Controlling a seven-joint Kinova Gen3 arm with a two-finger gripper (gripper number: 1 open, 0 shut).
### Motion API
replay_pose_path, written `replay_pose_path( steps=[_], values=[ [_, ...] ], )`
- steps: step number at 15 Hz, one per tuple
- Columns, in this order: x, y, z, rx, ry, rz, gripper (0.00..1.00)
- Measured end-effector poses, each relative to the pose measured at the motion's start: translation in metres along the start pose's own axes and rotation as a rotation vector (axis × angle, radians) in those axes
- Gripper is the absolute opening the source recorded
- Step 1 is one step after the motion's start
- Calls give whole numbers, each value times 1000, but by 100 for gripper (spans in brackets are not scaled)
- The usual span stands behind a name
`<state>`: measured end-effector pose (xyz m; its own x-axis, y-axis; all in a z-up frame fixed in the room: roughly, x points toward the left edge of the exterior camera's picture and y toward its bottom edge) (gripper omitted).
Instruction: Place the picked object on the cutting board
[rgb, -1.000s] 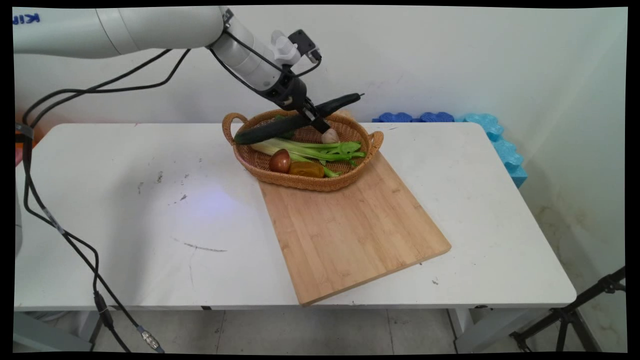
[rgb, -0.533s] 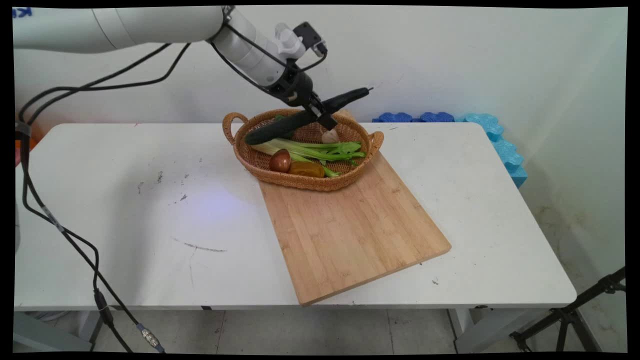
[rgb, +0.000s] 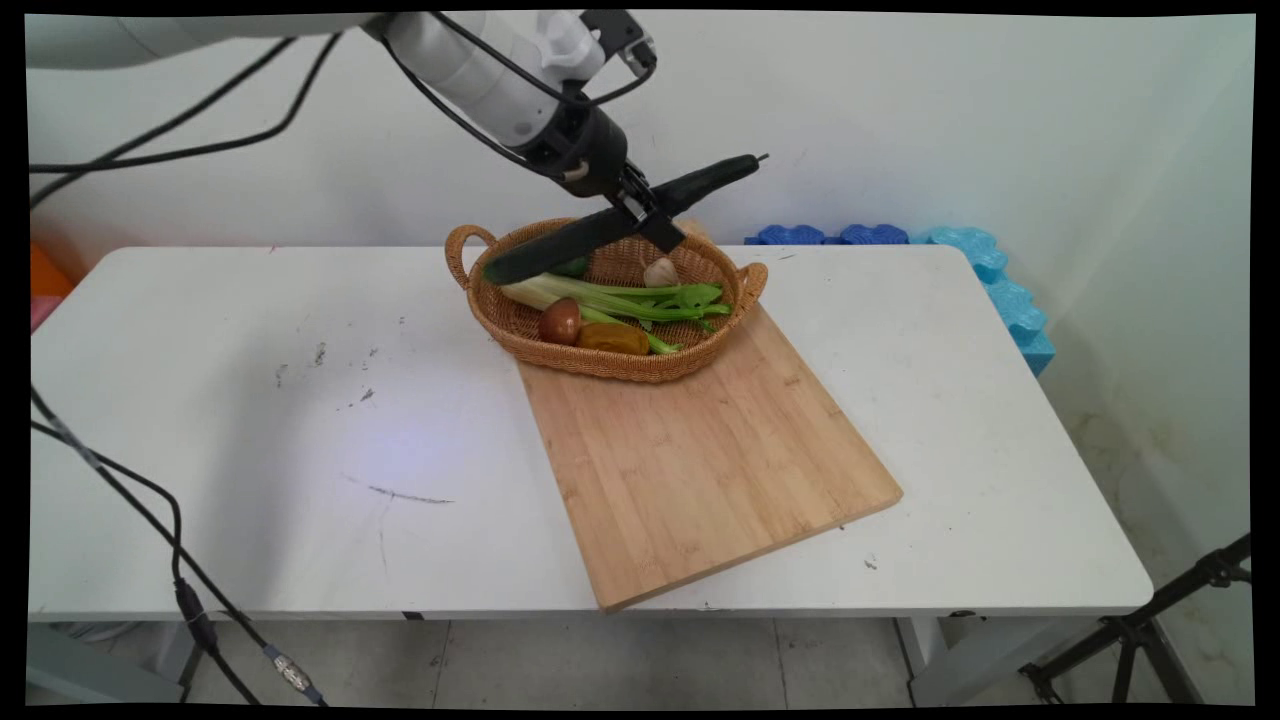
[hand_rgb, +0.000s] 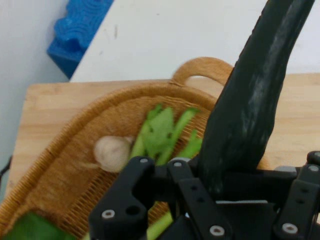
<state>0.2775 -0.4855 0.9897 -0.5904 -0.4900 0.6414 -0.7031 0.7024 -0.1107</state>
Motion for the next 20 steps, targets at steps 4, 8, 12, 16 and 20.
replay_pose_path(
  steps=[4,8,12,16,20],
  values=[
    [-5,44,-35,-38,-39,5,0],
    [-15,87,-52,-69,-88,-14,0],
    [-30,131,-51,-90,-142,-40,0],
    [-44,158,-28,-85,-184,-56,0],
    [-52,174,8,-74,-212,-61,0]
  ],
)
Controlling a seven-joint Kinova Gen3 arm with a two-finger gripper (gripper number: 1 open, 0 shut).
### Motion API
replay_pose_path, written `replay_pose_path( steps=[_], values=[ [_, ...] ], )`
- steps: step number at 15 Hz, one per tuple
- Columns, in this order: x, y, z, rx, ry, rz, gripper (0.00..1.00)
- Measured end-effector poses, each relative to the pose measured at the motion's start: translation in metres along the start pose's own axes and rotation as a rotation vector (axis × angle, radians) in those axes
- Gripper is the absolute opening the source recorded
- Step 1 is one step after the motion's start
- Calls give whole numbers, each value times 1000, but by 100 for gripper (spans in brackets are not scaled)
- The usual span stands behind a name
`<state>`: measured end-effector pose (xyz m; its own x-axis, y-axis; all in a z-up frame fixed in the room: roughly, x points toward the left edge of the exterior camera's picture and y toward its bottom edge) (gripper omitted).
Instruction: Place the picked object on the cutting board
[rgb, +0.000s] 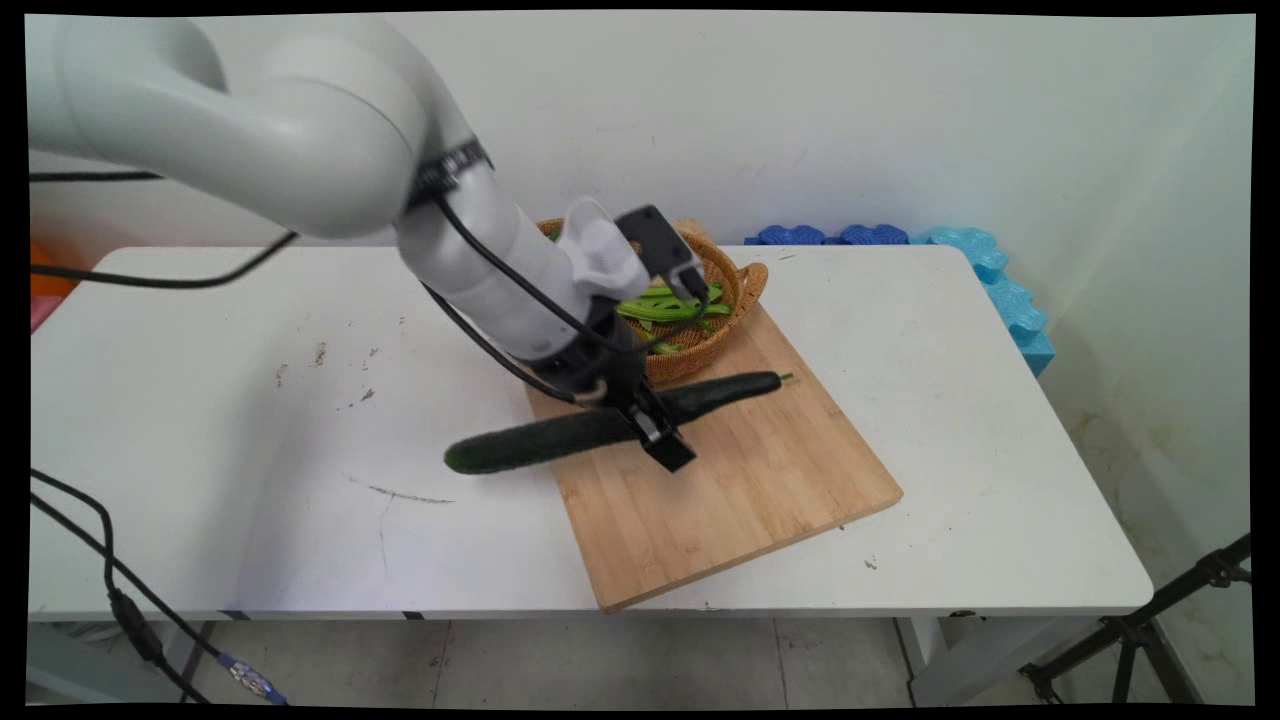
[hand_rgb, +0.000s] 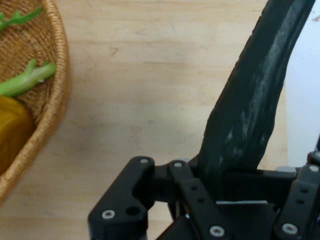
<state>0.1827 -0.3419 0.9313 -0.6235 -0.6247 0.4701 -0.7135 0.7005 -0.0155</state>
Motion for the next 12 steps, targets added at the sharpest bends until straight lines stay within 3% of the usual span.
replay_pose_path(
  steps=[12],
  values=[
    [29,4,89,31,-25,18,0]
  ],
)
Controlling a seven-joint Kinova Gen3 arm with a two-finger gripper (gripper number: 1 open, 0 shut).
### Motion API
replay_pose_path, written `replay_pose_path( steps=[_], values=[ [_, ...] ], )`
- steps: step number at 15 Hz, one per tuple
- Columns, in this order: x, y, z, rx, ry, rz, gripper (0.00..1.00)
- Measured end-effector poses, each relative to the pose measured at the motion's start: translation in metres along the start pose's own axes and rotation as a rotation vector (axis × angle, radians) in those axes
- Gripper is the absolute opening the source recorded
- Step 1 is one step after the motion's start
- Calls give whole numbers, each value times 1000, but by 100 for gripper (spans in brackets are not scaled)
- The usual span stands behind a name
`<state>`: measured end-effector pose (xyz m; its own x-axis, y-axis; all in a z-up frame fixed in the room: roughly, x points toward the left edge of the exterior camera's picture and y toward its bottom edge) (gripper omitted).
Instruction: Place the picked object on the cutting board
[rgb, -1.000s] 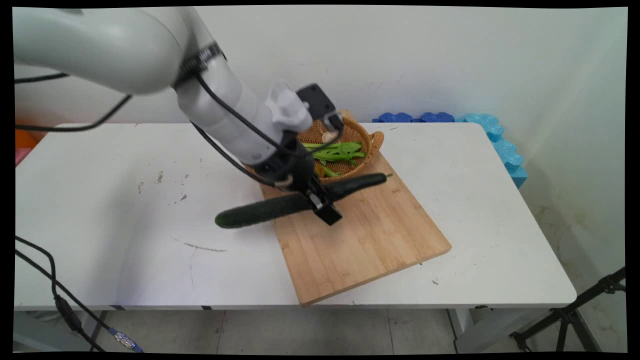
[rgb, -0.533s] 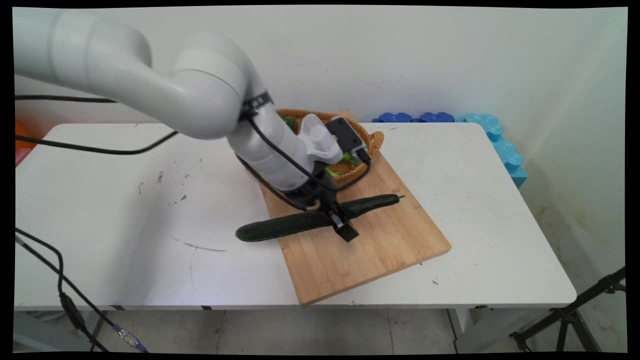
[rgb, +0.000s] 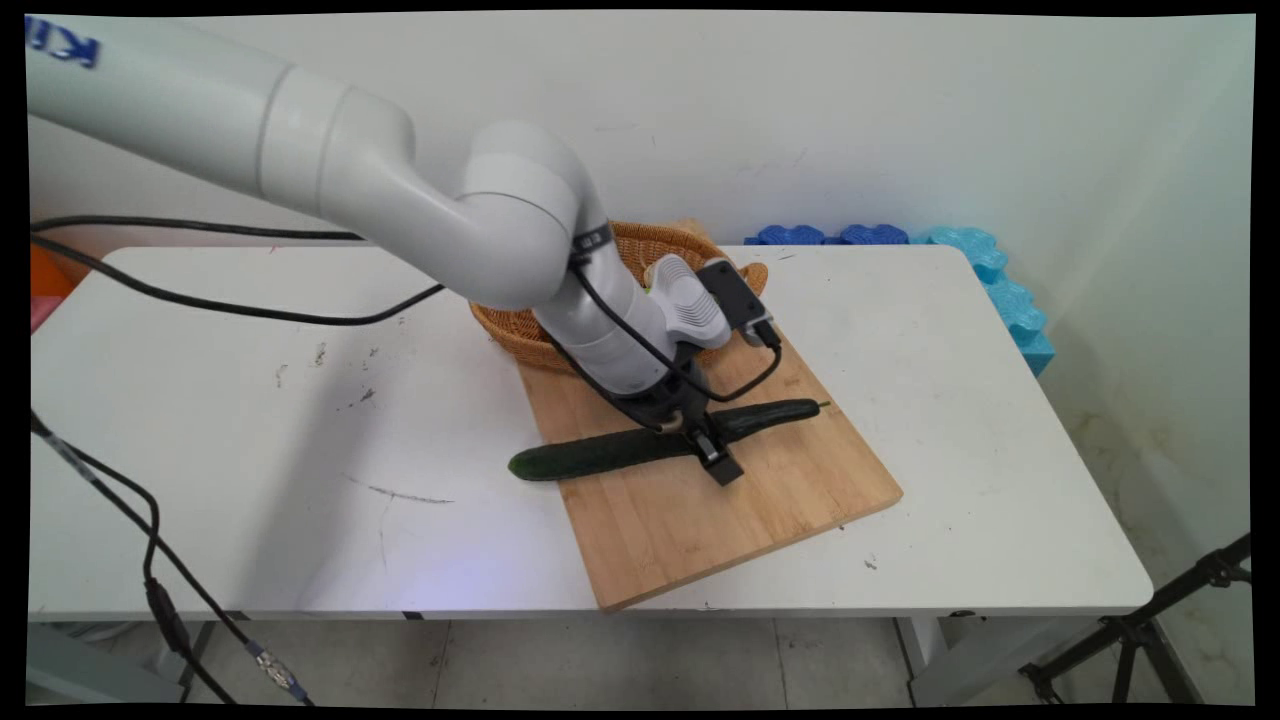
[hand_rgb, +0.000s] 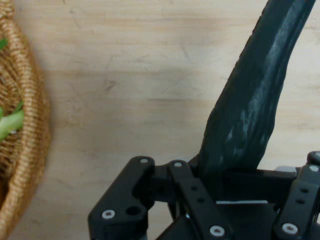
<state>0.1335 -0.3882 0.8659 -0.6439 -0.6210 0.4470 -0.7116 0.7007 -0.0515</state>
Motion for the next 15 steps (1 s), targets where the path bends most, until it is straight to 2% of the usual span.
replay_pose_path(
  steps=[6,7,15],
  values=[
    [9,-3,21,3,-4,6,0],
    [10,-3,24,2,-2,7,100],
    [17,-8,28,-1,18,19,100]
  ],
)
